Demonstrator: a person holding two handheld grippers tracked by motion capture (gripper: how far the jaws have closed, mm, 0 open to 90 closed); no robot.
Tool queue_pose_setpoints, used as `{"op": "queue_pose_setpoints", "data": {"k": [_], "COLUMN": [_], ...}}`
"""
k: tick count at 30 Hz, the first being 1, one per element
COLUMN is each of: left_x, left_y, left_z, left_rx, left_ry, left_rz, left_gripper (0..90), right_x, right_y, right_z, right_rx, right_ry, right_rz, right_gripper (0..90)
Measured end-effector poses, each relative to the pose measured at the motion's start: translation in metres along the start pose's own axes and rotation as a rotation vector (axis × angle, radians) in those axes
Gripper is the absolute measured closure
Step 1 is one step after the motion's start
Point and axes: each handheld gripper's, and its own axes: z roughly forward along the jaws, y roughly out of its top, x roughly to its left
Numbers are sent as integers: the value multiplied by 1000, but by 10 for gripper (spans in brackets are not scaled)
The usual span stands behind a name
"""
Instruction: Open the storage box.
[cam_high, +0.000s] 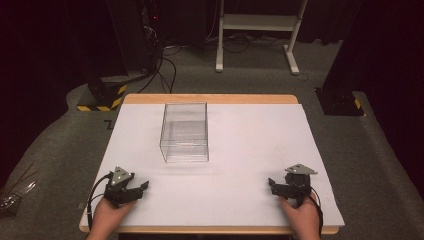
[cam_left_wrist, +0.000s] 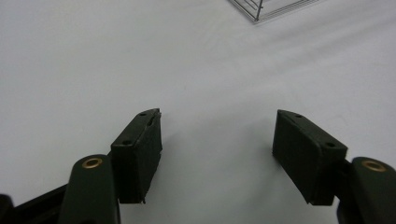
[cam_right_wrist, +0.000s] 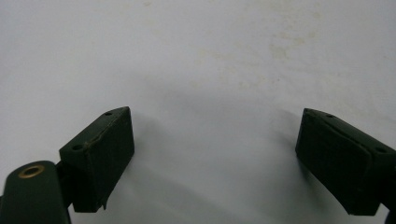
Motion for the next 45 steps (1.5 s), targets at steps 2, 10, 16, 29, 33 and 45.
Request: {"op": "queue_pose_setpoints", "data": {"k": [2,10,16,29,33,45], "left_x": [0,0,0,0,-2,-22], "left_y": [0,0,0,1,5,20], "left_z": [0,0,0,-3,-5,-9], "left_rx": [-1,2,4,-8,-19,-68], "left_ry": [1,1,1,-16,-39,-102], "left_rz": [0,0,-1,-11,-23,20], "left_gripper": [331,330,330,394,392,406], "right_x": [0,0,0,0,0,0], "right_y": [0,0,0,0,0,0], "right_z": [0,0,0,0,0,0], "right_rx": [0,0,0,1,0,0], "right_ry": [0,0,0,1,1,1], "right_rz": [0,0,1,3,1,0], "right_gripper": [116,116,116,117,116,116]}}
